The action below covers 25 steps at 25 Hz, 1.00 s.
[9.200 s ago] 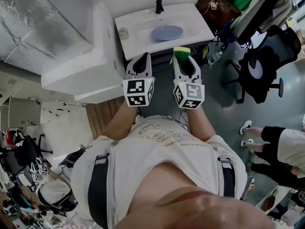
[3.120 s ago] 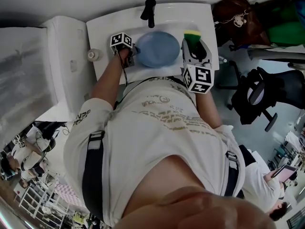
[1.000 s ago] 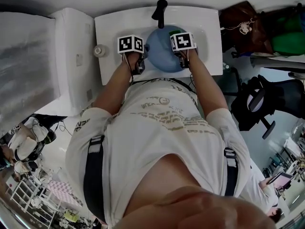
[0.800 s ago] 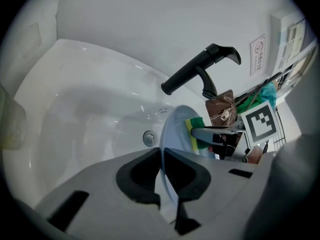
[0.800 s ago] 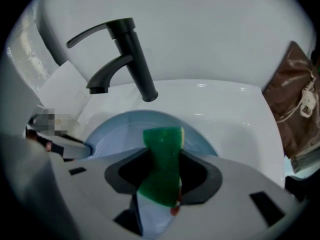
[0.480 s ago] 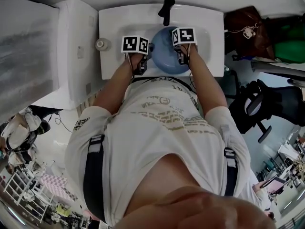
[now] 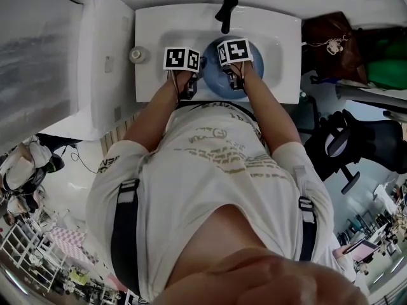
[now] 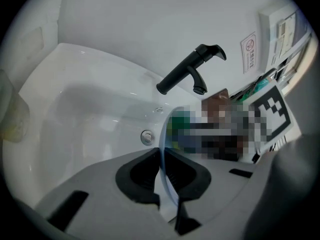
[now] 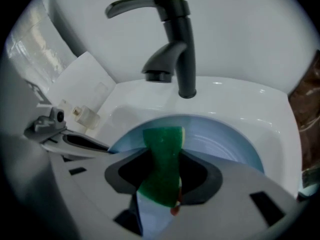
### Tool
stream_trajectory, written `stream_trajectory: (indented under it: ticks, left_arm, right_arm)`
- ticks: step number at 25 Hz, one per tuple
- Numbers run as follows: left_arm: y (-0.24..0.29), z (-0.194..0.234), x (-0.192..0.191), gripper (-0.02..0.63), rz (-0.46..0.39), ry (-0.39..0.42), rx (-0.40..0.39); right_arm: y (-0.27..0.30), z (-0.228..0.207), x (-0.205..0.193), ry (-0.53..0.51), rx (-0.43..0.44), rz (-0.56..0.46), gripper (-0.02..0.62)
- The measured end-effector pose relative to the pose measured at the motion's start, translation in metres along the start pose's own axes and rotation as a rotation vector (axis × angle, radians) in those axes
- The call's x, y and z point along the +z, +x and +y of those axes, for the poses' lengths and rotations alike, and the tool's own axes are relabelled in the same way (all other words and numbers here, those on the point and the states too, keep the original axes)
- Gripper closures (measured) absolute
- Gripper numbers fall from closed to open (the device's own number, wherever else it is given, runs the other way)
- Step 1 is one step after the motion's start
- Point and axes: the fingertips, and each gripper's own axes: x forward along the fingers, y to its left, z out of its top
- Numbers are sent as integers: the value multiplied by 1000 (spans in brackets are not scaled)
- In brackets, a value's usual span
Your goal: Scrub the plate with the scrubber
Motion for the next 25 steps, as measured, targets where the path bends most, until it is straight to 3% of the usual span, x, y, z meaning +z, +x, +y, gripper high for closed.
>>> stream_trajectory:
  ticks: [5, 9, 16, 25]
  left_arm:
    - [0, 1, 0, 572, -7, -13, -2]
    - [-4, -1, 2, 572, -10, 6, -18]
    - [-7, -6, 3, 566, -19, 9, -34]
    - [-10, 5, 7, 565, -57, -43, -58]
  right_arm:
    - [0, 21, 3, -181, -52, -32, 414]
    - [-4, 15, 11, -180, -59, -55, 413]
    - [-11, -27, 22, -121, -161, -116, 413]
    - [-19, -78, -1, 25, -225, -84, 413]
